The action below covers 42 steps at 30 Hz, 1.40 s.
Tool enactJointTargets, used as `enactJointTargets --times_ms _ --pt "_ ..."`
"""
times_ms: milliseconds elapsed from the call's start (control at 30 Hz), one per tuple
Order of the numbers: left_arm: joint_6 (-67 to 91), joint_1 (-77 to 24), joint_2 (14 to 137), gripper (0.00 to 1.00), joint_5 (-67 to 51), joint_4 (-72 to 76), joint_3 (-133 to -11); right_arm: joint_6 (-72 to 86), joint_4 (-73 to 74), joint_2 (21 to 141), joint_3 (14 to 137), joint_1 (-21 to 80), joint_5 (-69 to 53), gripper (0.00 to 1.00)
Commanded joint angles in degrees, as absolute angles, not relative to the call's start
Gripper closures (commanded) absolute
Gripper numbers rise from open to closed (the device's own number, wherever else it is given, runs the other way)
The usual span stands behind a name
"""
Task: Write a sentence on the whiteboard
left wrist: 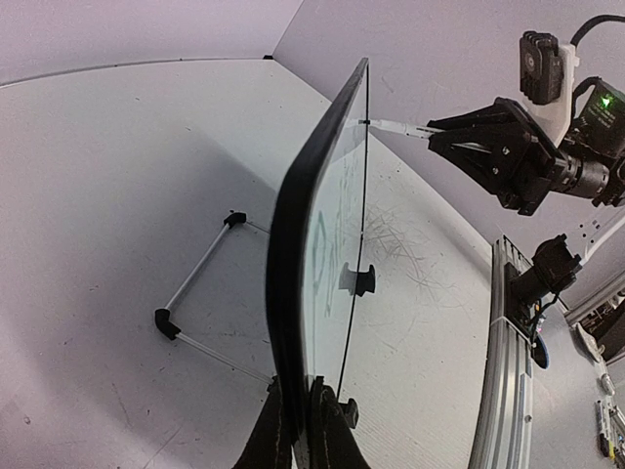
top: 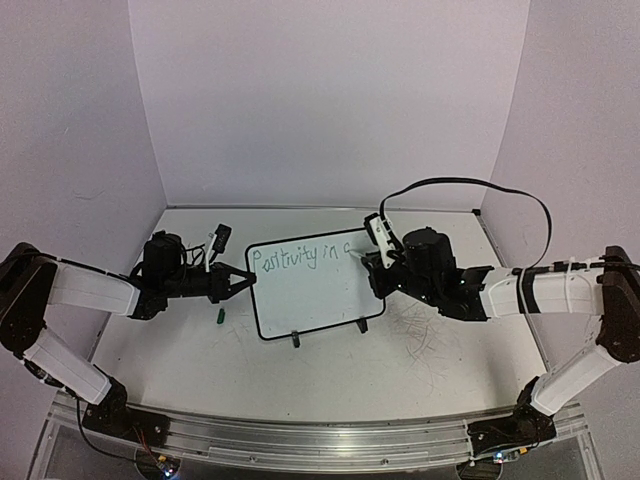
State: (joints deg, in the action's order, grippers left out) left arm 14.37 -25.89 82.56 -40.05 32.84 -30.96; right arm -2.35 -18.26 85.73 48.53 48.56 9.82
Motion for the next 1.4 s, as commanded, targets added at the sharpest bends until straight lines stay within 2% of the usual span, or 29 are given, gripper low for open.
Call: enactJointTargets --times_ms 0,867,1367 --pt "10.6 -25.7 81.7 1.00 -37.0 34.7 -31.0 -2.3 -18.9 84.7 49.2 48.2 13.5 1.00" --pt "10.3 -25.7 81.7 1.00 -37.1 34.7 -30.8 -2.7 -20.7 87.8 52.4 48.3 13.4 1.00" --pt "10.3 -25.7 81.7 1.00 -36.7 34.6 -30.9 -0.7 -17.9 85.4 48.5 48.2 10.9 1.00"
